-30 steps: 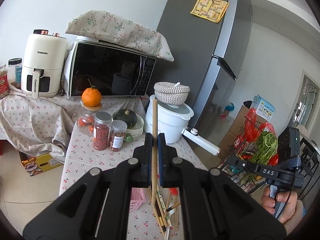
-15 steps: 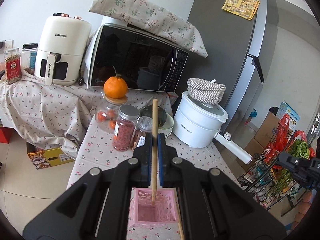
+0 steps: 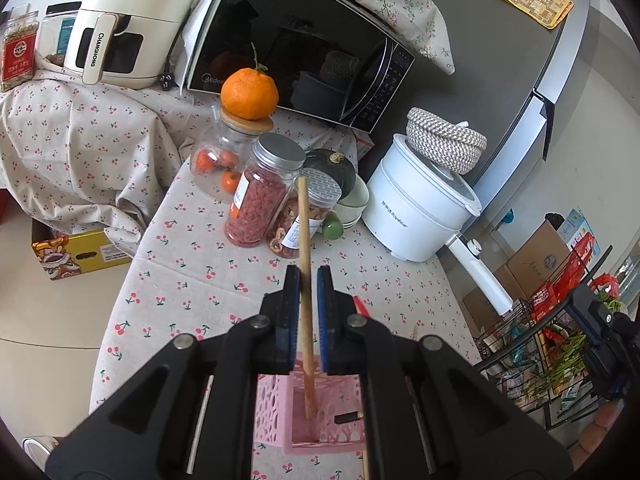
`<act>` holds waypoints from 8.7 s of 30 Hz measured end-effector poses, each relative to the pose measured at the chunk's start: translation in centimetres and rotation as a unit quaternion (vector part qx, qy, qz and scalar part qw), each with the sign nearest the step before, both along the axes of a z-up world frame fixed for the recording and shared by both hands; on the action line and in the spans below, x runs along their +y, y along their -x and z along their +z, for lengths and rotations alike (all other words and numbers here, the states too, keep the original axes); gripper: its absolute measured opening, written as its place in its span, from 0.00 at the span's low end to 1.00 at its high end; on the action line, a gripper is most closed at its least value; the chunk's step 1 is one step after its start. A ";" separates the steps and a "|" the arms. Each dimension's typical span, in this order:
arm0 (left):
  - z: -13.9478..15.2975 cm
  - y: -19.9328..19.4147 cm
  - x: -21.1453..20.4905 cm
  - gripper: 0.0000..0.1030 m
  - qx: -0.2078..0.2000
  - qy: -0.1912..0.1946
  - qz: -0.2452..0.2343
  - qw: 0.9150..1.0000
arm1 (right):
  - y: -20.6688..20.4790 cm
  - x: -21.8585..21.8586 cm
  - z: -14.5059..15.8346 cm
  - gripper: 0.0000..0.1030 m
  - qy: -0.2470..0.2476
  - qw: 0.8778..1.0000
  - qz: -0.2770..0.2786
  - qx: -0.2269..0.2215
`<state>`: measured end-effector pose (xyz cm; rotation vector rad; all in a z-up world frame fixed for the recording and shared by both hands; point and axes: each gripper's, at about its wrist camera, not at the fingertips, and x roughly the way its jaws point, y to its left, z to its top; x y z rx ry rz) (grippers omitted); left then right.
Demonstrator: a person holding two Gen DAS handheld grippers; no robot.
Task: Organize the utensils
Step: 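Carry both chopsticks to the pink basket while the left gripper drops its chopstick in, then lower the black chopstick into the pink basket and open the right gripper, then move the left gripper back over the utensil pile, then close the left gripper on another wooden chopstick and lift it, then hold the wooden chopstick up with the left gripper while the right gripper grasps a wooden chopstick, then carry both chopsticks to the pink basket while the left gripper releases its chopstick inside, then lower the right gripper's wooden chopstick into the pink basket and open it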
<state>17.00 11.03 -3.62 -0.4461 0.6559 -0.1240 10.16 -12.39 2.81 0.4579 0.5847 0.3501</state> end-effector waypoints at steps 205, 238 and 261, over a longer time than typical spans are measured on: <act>6.4 9.0 -6.4 0.07 -0.032 -0.066 -0.138 0.988 | 2.6 -7.0 -1.1 0.05 0.068 0.996 -0.026 0.050; 1.9 1.2 -2.6 0.07 -0.049 -0.061 0.021 0.997 | 2.6 -4.4 -0.7 0.05 0.064 0.998 -0.006 0.025; 2.6 4.9 1.3 0.60 0.046 -0.068 0.024 0.996 | -1.0 5.8 -3.1 0.05 0.039 0.997 -0.048 -0.044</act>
